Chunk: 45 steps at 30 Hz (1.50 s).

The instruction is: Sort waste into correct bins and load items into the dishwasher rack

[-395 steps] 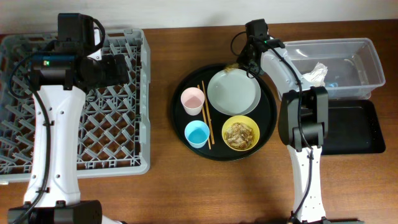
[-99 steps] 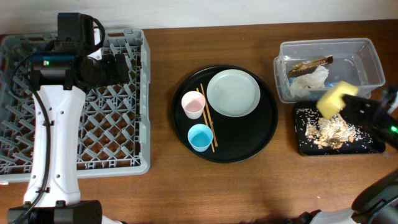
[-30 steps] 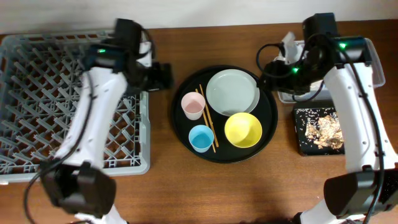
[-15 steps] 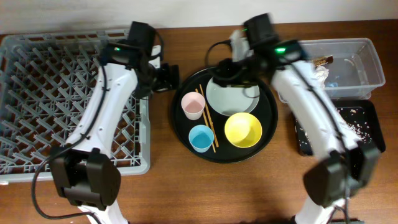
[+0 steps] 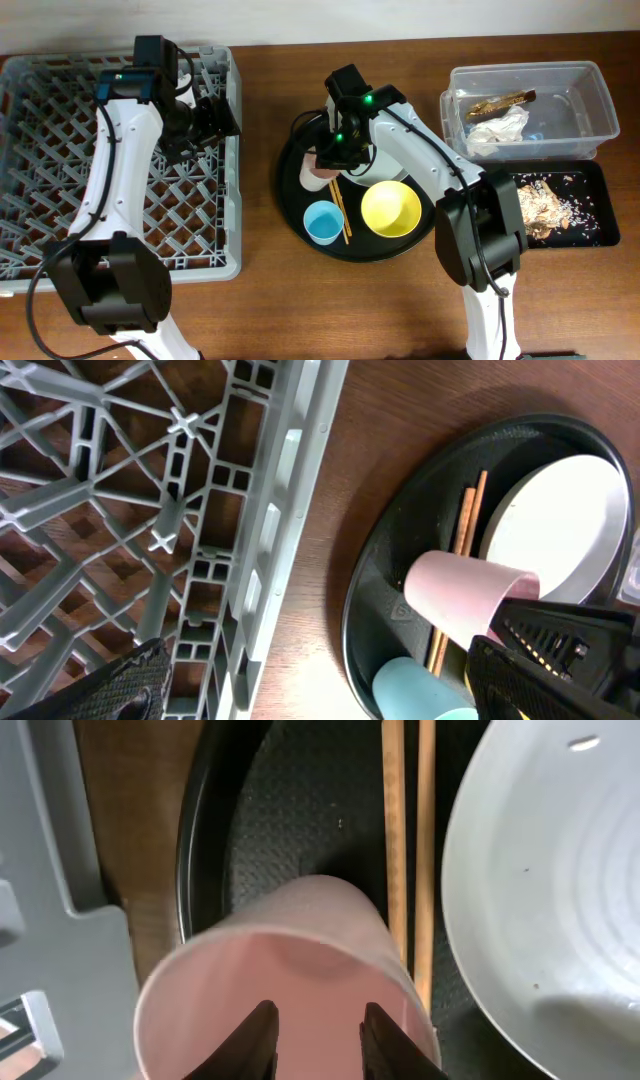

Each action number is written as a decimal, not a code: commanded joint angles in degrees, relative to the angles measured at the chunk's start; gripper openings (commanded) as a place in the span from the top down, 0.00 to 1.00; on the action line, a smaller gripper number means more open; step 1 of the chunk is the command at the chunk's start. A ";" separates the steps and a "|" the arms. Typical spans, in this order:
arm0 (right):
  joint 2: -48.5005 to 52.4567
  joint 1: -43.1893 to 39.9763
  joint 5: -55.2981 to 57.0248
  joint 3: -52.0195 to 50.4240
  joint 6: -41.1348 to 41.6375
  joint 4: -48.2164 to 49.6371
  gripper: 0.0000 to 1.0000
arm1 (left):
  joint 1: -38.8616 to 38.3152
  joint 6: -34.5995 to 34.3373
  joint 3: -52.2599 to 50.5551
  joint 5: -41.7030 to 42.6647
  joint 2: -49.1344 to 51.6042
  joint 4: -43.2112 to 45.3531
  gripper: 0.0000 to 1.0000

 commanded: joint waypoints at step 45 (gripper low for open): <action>-7.96 -3.45 -6.67 11.98 -4.11 -8.76 0.96 | 0.46 2.86 0.39 10.64 -2.19 2.27 0.01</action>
